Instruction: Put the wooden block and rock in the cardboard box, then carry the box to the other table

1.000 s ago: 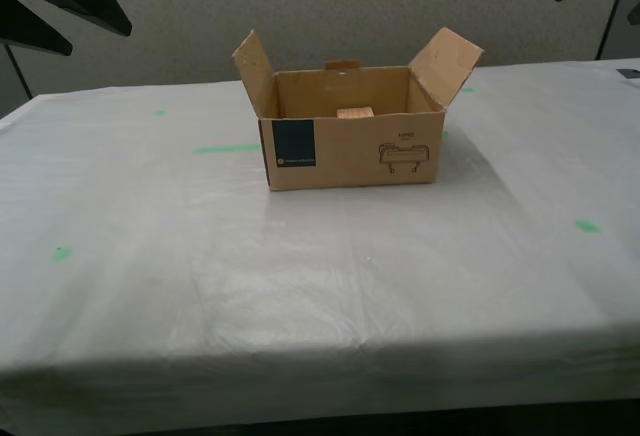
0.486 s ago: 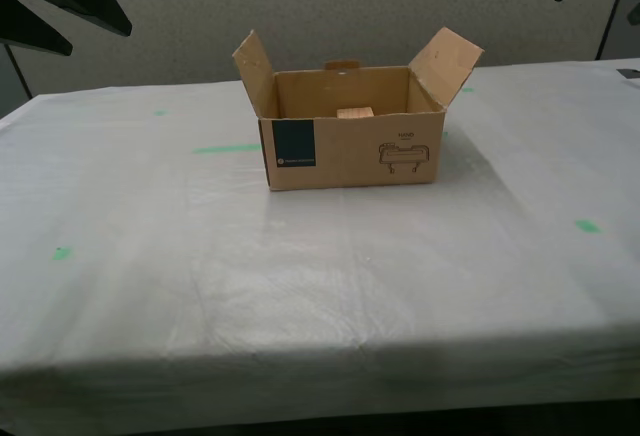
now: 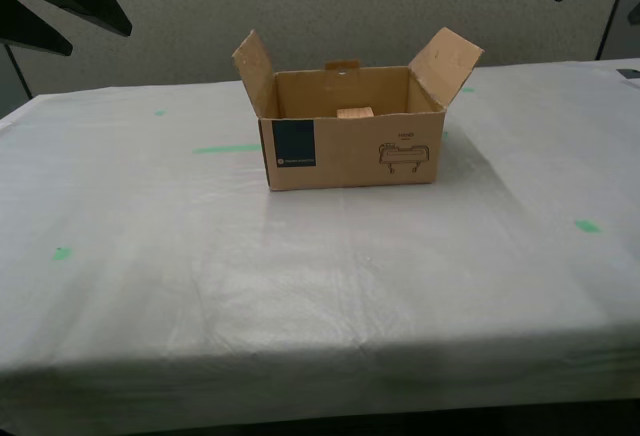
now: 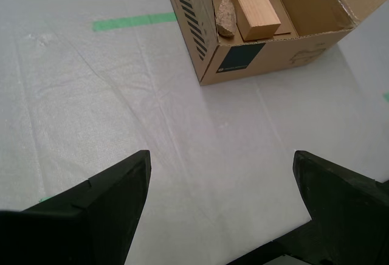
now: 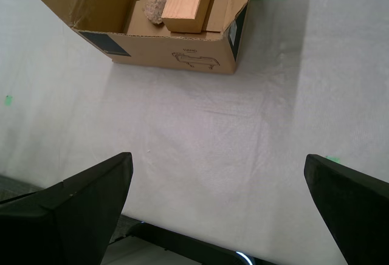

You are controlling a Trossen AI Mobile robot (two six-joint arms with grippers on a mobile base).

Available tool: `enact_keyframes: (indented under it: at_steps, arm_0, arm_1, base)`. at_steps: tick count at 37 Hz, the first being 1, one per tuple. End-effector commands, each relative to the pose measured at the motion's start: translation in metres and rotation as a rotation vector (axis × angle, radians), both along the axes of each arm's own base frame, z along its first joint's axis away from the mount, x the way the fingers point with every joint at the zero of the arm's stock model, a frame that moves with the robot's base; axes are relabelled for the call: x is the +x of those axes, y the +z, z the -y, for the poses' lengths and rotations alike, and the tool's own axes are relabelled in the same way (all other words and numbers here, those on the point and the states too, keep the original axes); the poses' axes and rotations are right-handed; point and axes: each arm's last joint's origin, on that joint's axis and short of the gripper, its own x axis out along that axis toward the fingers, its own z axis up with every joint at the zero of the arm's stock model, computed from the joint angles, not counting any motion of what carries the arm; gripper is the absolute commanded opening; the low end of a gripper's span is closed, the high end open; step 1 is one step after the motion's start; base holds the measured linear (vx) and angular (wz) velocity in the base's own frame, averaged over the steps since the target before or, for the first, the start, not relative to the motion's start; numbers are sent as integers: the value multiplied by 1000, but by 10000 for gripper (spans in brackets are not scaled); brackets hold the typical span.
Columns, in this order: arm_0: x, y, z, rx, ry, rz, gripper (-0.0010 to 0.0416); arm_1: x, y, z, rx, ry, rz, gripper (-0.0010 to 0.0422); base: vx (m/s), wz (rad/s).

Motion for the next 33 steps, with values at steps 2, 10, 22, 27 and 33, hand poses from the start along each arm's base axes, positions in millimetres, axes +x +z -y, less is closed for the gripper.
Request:
enact_keyframes:
  at_steps: [2, 10, 22, 27, 33]
  arm_0:
    - [0, 0, 0, 1, -3, 0, 394]
    - [0, 0, 0, 1, -3, 0, 394]
    - [0, 0, 0, 1, -3, 0, 393]
    - [0, 0, 0, 1, -3, 0, 393]
    - [0, 0, 0, 1, -3, -1, 393]
  arm_1:
    - [0, 0, 0, -2, 0, -1, 318]
    - [0, 0, 0, -2, 0, -1, 318]
    - [0, 0, 0, -3, 0, -1, 318]
    - [0, 0, 0, -2, 0, -1, 318]
    - [0, 0, 0, -2, 0, -1, 318]
  base:
    - [0, 0]
    - [0, 0]
    - [0, 0]
    - [0, 0]
    - [0, 0]
